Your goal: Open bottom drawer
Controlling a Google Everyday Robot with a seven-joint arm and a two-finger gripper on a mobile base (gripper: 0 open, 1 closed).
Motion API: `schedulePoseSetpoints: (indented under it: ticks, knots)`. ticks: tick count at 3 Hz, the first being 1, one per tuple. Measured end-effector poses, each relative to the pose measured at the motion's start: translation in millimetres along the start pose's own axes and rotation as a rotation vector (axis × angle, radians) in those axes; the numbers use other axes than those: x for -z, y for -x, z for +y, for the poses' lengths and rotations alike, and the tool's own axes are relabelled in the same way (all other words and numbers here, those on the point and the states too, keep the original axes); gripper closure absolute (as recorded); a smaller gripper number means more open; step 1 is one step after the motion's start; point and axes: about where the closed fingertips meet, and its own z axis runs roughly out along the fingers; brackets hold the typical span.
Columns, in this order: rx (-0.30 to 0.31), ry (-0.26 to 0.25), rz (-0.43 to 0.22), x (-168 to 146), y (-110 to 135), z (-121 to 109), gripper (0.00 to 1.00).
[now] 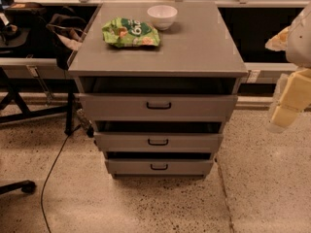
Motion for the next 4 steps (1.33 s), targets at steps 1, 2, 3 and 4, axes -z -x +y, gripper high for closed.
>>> schedulePoseSetpoints:
  ticks: [1, 2, 3, 4]
  knots:
    - [0.0, 0.0, 0.0, 0, 0, 0, 0.0]
    - [-0.036, -0.02, -0.041, -7, 1, 3, 0.0]
    - [-0.14, 0.003, -0.172, -52, -1, 20, 0.0]
    - [-0.235, 0.042, -0.289, -114, 0, 33, 0.0]
